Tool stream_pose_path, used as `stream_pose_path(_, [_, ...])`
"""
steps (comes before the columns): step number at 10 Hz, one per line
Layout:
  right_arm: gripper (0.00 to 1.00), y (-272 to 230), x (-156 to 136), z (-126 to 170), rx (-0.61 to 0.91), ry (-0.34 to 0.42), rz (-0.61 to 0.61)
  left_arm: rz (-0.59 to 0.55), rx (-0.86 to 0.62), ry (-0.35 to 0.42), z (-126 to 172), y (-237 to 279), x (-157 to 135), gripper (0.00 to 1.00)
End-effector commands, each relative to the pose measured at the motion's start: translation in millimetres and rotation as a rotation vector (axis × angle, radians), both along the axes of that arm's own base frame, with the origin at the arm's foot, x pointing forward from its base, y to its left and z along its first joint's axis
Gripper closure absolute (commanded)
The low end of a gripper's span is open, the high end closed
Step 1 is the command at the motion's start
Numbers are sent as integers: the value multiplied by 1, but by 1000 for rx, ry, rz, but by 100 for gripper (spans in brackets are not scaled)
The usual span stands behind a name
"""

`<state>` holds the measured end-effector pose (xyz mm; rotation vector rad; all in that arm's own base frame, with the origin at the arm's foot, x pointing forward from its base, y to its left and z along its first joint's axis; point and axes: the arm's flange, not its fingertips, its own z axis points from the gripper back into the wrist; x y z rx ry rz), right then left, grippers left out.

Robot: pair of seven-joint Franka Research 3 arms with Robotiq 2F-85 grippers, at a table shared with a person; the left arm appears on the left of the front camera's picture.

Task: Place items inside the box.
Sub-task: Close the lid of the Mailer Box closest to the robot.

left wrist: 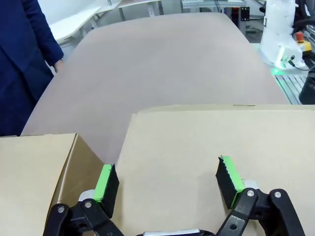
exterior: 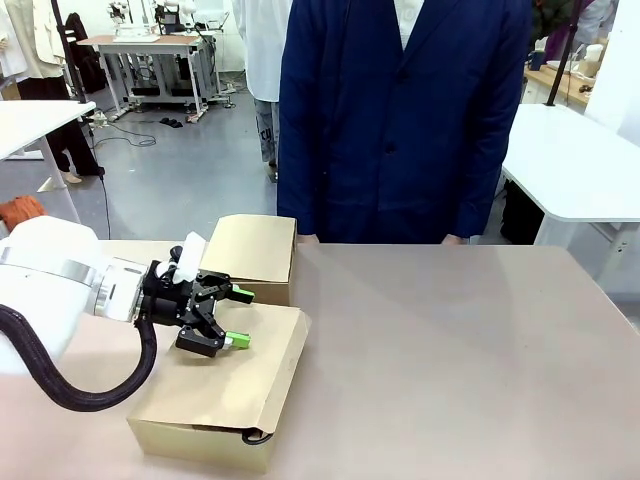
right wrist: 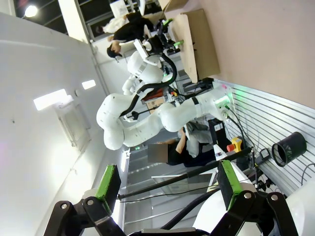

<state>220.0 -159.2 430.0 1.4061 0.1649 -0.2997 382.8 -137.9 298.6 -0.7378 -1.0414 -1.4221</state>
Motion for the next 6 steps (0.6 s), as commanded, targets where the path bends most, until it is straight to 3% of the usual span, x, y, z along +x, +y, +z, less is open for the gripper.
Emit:
stream_pose_path(1, [0,2,0,6,18,10,-12,-14,43,-48,-6,27,-127,0])
stream_pose_path(3, [0,2,0,6,18,10,-12,-9,45,-57,8,33,-119,0])
stream_pose_path(4, [0,2,0,6,18,10,-12,3,75,9,27,42,-112,0])
stream_pose_path(6, [0,2,0,6,18,10,-12,45,77,254,68,70,-102,0])
